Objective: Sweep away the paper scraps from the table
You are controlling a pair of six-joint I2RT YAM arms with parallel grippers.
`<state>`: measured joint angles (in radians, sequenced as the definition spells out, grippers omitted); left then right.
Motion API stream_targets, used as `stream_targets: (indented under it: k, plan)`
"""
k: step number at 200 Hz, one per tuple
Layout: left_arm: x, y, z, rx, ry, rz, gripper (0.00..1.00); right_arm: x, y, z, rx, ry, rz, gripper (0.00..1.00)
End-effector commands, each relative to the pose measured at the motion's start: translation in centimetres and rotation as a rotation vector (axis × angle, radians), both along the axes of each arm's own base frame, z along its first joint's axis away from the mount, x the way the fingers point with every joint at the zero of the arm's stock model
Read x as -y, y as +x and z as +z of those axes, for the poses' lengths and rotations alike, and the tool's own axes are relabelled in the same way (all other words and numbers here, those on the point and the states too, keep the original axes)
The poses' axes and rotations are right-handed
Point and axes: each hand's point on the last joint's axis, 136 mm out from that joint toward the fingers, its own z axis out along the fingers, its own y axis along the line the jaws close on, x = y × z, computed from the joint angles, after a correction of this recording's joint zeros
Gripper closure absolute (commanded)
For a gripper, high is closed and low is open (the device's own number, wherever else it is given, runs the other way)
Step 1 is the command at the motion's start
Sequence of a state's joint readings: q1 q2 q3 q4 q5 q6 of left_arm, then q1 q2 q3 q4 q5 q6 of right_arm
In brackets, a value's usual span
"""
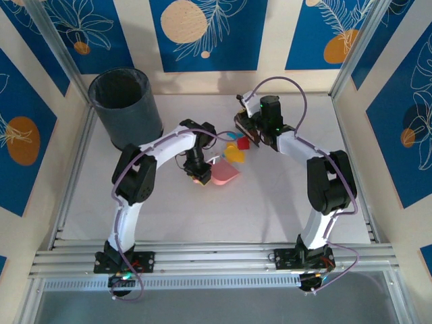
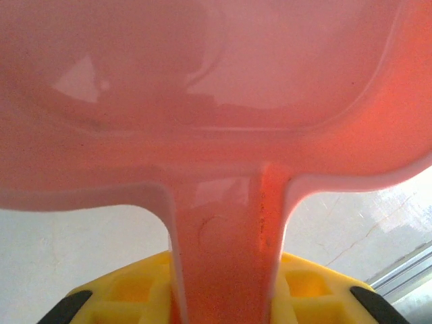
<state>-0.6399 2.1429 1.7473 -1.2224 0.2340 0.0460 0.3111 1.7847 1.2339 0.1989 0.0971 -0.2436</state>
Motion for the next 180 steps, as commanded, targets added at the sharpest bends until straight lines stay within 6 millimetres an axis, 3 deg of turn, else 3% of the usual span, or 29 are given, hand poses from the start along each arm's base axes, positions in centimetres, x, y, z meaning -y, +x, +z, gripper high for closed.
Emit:
stream_targets:
  k: [1,180]
  plan:
    - [-0.2,0.1,-0.1,-0.012,0.030,0.020,1.00,-1.5,-2.7,-1.0,-0.091,0.014,0.091,1.00]
    - [-0.6,2.3,-0.3,0.019,0.016,0.104,1.00,-4.3,-8.8,0.5,-0.215,0.063,0.179,1.00]
